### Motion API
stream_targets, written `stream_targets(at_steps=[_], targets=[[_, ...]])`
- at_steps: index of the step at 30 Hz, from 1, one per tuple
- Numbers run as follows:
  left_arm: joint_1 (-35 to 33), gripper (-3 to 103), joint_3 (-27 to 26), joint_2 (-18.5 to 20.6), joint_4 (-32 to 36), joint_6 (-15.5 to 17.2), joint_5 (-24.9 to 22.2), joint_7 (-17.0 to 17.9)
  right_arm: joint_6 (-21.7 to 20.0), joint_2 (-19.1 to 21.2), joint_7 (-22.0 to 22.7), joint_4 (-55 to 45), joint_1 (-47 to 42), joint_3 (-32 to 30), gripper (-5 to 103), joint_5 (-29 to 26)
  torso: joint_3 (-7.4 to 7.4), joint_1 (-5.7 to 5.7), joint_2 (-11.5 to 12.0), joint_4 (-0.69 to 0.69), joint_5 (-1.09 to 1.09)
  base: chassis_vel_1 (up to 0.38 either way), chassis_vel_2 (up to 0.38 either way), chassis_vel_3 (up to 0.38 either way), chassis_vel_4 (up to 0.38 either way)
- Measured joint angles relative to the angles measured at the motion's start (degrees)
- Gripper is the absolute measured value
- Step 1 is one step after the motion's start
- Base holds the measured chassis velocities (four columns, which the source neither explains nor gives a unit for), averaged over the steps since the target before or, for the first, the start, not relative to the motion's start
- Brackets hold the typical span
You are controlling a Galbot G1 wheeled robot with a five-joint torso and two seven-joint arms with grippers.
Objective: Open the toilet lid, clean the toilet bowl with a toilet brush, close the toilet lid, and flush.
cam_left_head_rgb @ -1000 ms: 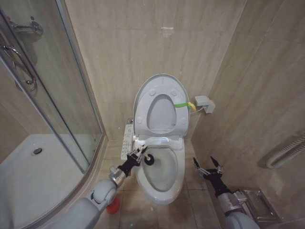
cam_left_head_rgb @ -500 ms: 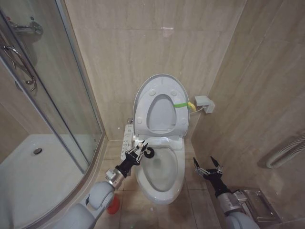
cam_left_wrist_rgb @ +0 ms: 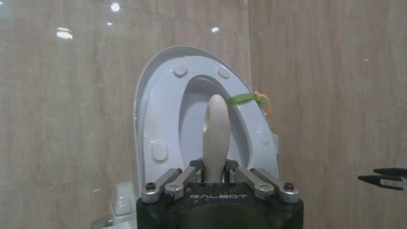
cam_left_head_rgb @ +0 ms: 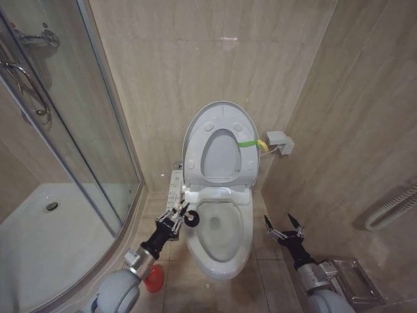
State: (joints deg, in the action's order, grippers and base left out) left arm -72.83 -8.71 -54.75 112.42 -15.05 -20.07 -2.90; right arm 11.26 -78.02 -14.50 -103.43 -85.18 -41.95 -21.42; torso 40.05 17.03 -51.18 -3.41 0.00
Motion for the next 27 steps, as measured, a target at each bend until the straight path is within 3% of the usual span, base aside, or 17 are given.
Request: stream_targets(at_steps=[14,21,27], targets=[[-9.41,19,-10.42,-1.32,7.13,2.34,-0.12,1.61,0.0,0.0,0.0,0.0,0.0,0.0,100,0.0,0.0,0.0,0.0,0.0,0.01,0.0,0.0,0.0,0.0],[-14.49,19,-9.6,-4.69,9.23,2.1,-0.37,1.8,0.0,0.0,0.0,0.0,0.0,0.0,100,0.0,0.0,0.0,0.0,0.0,0.0,0.0,0.0,0.0,0.0],[-20.14,19,-10.28,-6.36,9.96,0.36,2.53,2.01,0.0,0.0,0.0,0.0,0.0,0.0,100,0.0,0.0,0.0,0.0,0.0,0.01,0.0,0.0,0.0,0.0]])
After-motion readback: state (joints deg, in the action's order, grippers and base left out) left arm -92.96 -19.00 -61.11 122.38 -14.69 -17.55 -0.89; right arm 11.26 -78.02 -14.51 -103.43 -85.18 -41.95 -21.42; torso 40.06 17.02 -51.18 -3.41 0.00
